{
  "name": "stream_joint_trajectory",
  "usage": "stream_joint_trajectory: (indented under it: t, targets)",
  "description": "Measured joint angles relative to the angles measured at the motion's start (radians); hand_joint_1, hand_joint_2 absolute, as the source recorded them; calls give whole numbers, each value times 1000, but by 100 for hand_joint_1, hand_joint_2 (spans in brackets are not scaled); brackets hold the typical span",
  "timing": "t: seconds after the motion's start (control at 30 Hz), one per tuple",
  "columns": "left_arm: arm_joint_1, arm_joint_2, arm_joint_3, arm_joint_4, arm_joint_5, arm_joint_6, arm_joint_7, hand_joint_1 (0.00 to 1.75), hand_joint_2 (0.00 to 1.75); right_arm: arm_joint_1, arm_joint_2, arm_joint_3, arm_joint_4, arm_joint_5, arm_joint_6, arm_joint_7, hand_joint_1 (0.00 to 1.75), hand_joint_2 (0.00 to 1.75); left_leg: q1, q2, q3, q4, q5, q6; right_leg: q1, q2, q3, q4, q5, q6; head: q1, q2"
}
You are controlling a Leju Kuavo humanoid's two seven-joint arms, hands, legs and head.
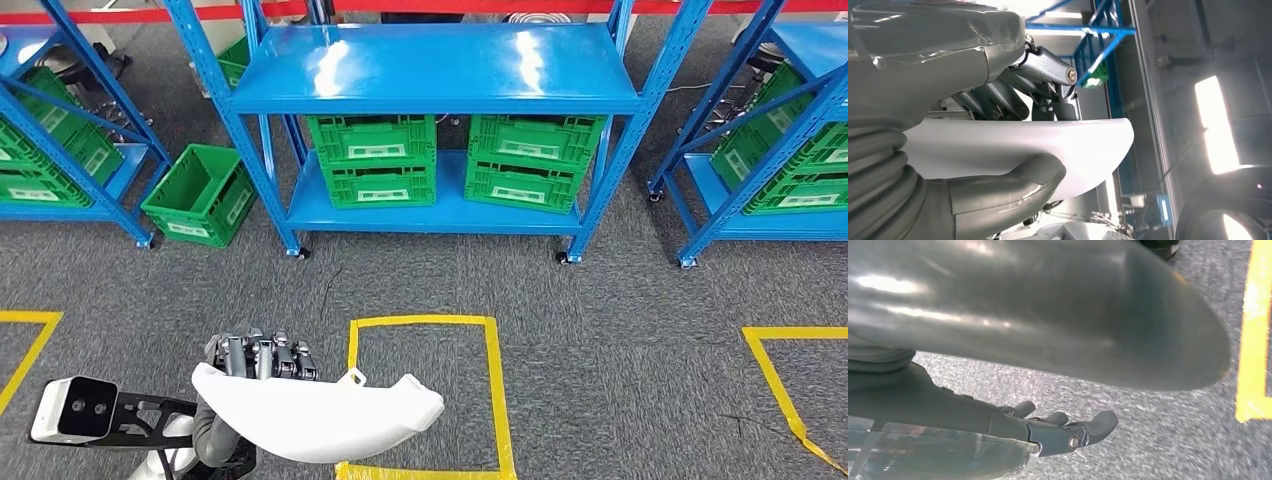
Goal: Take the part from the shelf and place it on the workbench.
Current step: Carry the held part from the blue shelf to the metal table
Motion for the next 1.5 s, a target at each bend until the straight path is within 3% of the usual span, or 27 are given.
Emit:
stream_joint_trajectory:
  t: [0.03,0.1,0.17,0.23,0.27,0.37,0.4,0.43,0.47,0.5,0.57,0.63,0.67,0.73,0.8,0.9,0.93,1.0,1.07,1.13,1.17,1.23,1.27,1.33,1.4,1.43,1.5]
  targets:
    - [3,1,2,-1,-1,3,2,175,175,-2,-1,1,-7,-1,-2,0,0,0,-1,-1,54,-59,19,8,1,0,-13,0,12,2,0,0]
    - [7,3,10,-5,-4,6,6,175,175,-9,-3,4,-18,0,-4,1,0,0,-7,-3,167,-214,4,24,3,1,-28,0,32,12,1,0]
    - [12,5,18,-10,-12,6,9,175,175,-20,-4,10,-24,5,1,3,0,0,-17,-4,213,-296,-20,39,1,0,-32,-6,53,27,0,0]
    - [20,8,23,-13,-21,5,12,175,175,-29,-5,17,-24,10,13,5,0,0,-22,-1,200,-309,3,55,-3,-1,-37,-12,66,38,0,0]
    - [22,9,24,-14,-27,4,13,175,175,-32,-5,21,-23,12,21,7,0,0,-21,1,189,-316,20,65,-2,0,-46,1,49,36,1,0]
    - [31,11,26,-15,-38,2,14,175,175,-42,-3,36,-14,17,47,8,0,0,-20,3,141,-324,68,79,-1,3,-96,155,-86,11,7,0]
    - [34,11,27,-15,-41,2,14,175,175,-47,-2,39,-8,18,54,7,0,0,-22,4,122,-321,83,79,-1,3,-109,223,-118,12,8,0]
    - [37,12,27,-15,-43,2,15,175,175,-51,0,42,-1,16,62,5,0,0,-24,4,103,-318,97,78,-1,4,-112,274,-126,20,8,0]
    - [38,13,28,-14,-42,3,16,175,175,-55,3,44,8,13,69,-1,0,0,-25,4,83,-312,109,76,-1,4,-101,297,-114,33,8,0]
    - [39,13,28,-14,-36,4,21,175,175,-60,7,45,18,9,76,-8,0,0,-25,5,61,-305,121,73,-2,4,-73,284,-89,45,8,0]
    - [39,14,29,-15,-18,5,36,175,175,-74,16,49,38,-1,91,-25,0,0,-26,5,21,-284,138,64,-2,4,31,160,-69,54,8,0]
    - [38,15,30,-16,-4,-1,50,175,175,-92,27,51,56,-12,104,-37,0,0,-29,7,-5,-264,154,53,2,6,118,24,-102,38,6,0]
    - [37,15,29,-16,0,-7,57,175,175,-99,33,51,64,-18,110,-42,0,0,-29,9,-12,-260,163,49,6,8,135,-10,-118,29,6,0]
    - [35,16,27,-16,5,-20,70,175,175,-106,47,51,80,-31,116,-49,0,0,-26,8,-20,-258,173,39,5,7,121,-14,-110,13,5,0]
    - [31,19,24,-16,9,-31,83,175,175,-110,58,51,94,-42,119,-55,0,0,-19,3,-35,-219,117,25,0,3,102,-13,-89,-4,4,0]
    - [13,20,17,-14,10,-35,94,175,175,-123,71,51,111,-51,128,-62,0,0,-9,0,-70,-42,-31,6,3,1,65,-11,-52,-14,3,0]
    - [8,20,15,-12,10,-35,97,175,175,-127,75,51,116,-54,130,-63,0,0,-7,0,-73,10,-46,4,4,1,51,-10,-40,-14,3,0]
    - [-1,20,11,-10,9,-32,104,175,175,-131,82,51,127,-60,135,-65,0,0,-6,0,-31,16,-16,8,7,2,21,-6,-19,-11,2,0]
    - [-13,20,8,-10,6,-26,113,175,175,-136,90,51,136,-67,139,-68,0,0,-10,-3,74,-112,20,26,8,3,0,-5,-1,-7,3,0]
    - [-28,20,4,-12,2,-19,120,175,175,-142,100,50,145,-71,143,-71,0,0,-18,-7,166,-252,9,44,7,3,-11,-6,17,4,3,0]
    - [-34,20,2,-14,2,-17,123,175,175,-146,104,49,149,-74,144,-72,0,0,-24,-7,185,-289,-2,50,3,3,-16,-7,26,12,3,0]
    - [-43,20,-1,-15,3,-14,129,175,175,-150,109,48,160,-80,145,-75,0,0,-29,-5,188,-316,14,60,-1,2,-24,-13,42,26,3,0]
    - [-48,20,-2,-15,4,-13,132,175,175,-151,111,47,165,-84,145,-76,0,0,-29,-3,183,-326,30,67,0,3,-32,-8,35,27,3,0]
    - [-57,19,-5,-15,7,-12,135,175,175,-153,115,43,174,-88,147,-78,0,0,-23,2,165,-342,63,79,3,5,-63,55,-25,15,6,0]
    - [-62,19,-8,-15,8,-13,137,175,175,-156,116,39,180,-91,149,-80,0,0,-24,4,133,-338,84,82,3,7,-103,185,-106,9,7,0]
    - [-62,19,-10,-15,9,-14,138,175,175,-157,117,37,183,-93,151,-81,0,0,-25,4,116,-334,94,80,1,7,-114,244,-127,15,7,0]
    - [-65,19,-15,-15,9,-16,140,175,175,-158,118,34,189,-97,154,-85,0,0,-22,5,82,-320,110,73,-3,7,-91,270,-111,40,7,0]
